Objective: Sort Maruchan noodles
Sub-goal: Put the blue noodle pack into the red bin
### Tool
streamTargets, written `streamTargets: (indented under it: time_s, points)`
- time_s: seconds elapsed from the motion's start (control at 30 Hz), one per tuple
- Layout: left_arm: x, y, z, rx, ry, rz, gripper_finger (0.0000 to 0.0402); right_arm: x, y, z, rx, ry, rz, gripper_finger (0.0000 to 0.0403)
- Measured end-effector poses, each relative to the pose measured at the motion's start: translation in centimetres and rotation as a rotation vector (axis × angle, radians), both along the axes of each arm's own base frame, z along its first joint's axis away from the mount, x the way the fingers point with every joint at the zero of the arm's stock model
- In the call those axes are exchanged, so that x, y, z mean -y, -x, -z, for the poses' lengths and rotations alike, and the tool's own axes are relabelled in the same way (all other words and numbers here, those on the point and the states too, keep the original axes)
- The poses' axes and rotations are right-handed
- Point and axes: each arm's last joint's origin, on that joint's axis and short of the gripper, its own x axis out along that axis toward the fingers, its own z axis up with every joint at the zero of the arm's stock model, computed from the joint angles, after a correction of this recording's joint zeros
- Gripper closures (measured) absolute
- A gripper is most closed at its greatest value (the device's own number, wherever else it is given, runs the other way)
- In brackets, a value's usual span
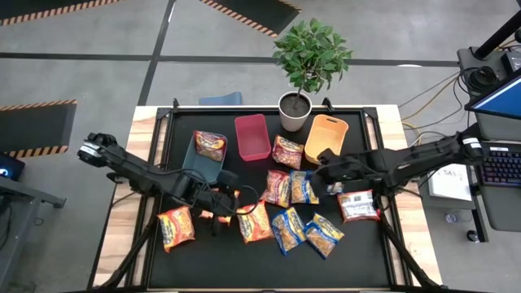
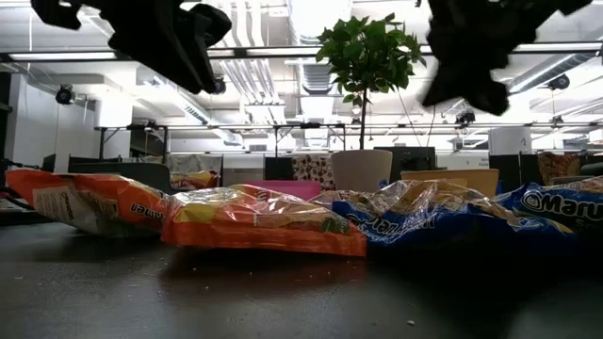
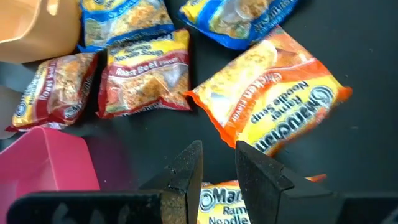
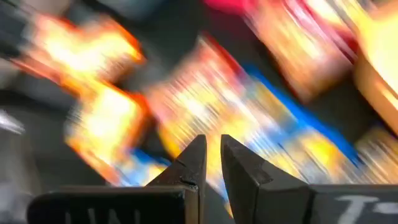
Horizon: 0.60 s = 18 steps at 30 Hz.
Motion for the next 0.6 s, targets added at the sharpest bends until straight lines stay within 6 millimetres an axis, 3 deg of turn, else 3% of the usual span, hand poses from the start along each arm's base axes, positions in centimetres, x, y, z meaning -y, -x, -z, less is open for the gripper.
streamTargets:
  time_s: [0.17, 0.6]
  points:
    - [-0.6, -0.7, 0.4, 0.066, 0.015, -0.018, 0.0322, -0.4, 0.2, 0.5, -0.219, -0.094, 0.021, 0.0364]
    - [-4.1, -2.6, 0.9, 0.257, 0.027, -0.111, 0.0322, -0.7, -2.5, 5.2, -0.352, -0.024, 0.044, 0.0364]
